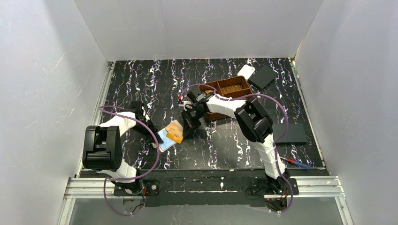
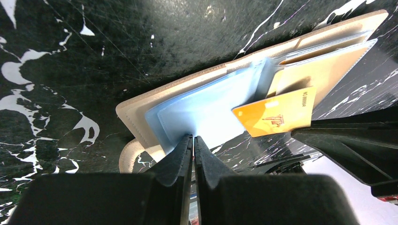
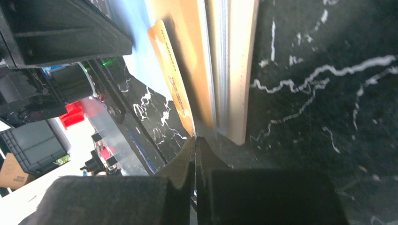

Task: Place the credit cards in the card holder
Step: Insert the credit card into the card holder.

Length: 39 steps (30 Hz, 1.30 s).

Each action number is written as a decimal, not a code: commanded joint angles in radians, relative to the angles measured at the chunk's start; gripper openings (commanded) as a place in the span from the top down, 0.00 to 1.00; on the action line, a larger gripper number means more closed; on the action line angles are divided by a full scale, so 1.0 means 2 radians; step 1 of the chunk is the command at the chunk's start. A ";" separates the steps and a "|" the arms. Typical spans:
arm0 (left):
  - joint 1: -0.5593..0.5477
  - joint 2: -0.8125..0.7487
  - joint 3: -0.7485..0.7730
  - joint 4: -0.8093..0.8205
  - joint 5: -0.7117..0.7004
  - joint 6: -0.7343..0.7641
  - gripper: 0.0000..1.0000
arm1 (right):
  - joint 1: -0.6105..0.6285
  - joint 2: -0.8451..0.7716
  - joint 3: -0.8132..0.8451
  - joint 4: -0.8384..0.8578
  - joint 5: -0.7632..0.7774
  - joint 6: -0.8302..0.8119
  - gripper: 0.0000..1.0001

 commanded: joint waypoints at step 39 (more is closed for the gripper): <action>-0.004 -0.012 -0.018 -0.020 -0.036 0.011 0.95 | 0.038 -0.003 0.065 -0.059 0.057 -0.003 0.99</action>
